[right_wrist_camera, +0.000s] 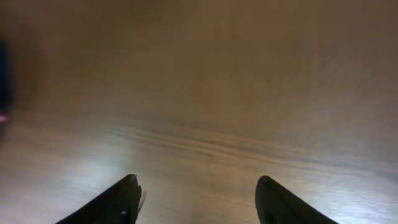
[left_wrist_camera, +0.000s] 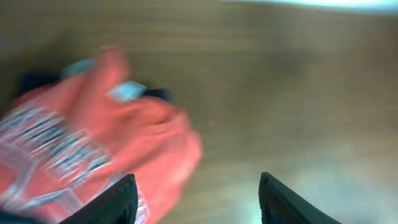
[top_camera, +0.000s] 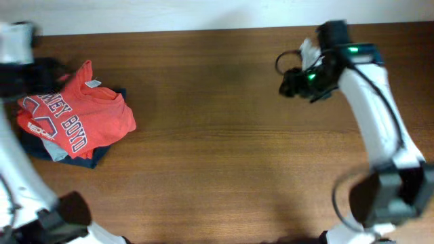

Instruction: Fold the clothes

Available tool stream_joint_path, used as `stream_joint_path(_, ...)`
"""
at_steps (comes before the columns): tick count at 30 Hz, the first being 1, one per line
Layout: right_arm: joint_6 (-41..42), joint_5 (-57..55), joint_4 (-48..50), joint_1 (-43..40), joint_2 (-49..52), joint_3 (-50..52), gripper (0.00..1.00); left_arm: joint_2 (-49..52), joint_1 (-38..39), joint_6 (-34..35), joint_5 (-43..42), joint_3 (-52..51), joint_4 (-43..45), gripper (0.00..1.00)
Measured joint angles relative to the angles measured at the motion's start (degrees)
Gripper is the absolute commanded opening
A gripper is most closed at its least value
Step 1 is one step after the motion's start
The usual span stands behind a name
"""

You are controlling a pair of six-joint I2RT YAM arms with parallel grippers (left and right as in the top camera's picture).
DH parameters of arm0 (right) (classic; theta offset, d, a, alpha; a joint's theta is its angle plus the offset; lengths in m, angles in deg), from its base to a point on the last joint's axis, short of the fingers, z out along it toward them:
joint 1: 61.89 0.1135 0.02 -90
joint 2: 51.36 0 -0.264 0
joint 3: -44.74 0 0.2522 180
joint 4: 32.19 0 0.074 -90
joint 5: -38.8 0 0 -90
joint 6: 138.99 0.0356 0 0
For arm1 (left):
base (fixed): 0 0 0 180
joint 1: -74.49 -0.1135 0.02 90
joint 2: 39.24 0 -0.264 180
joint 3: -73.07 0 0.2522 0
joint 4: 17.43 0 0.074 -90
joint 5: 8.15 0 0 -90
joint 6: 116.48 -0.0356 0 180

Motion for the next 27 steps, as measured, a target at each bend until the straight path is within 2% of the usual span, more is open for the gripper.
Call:
stream_joint_path(5, -0.07, -1.38, -3.54, -0.26, -15.52, -1.60, 0.71, -3.93, 13.31, -0.83, 6.69, 0.00, -2.34, 0.62)
stream_joint_path(6, -0.07, -2.23, -4.59, -0.26, -19.10, -1.84, 0.77, -5.05, 14.97, -0.72, 8.24, 0.00, -3.21, 0.63)
stream_joint_path(7, -0.11, -3.21, -5.44, -0.26, -21.99, -1.99, 0.91, -6.01, 16.00, -0.63, 9.33, 0.00, -3.91, 0.63)
stream_joint_path(8, -0.37, -4.00, -6.10, -0.26, -24.63, -2.05, 0.99, -7.21, 17.14, -0.48, 10.38, 0.00, -4.74, 0.83)
stream_joint_path(9, -0.11, -4.72, -6.60, -0.26, -27.12, -2.19, 0.99, -8.28, 18.10, -0.15, 11.17, 0.00, -5.18, 0.99)
stream_joint_path(17, -0.50, -7.98, -7.34, -0.26, -40.81, -2.25, 0.99, -14.32, 23.02, 3.34, 13.57, 0.00, -5.53, 0.99)
stream_joint_path(27, -0.52, -8.63, -7.37, -0.26, -46.21, -2.25, 0.98, -13.66, 23.08, 4.17, 14.08, -0.28, -5.51, 0.99)
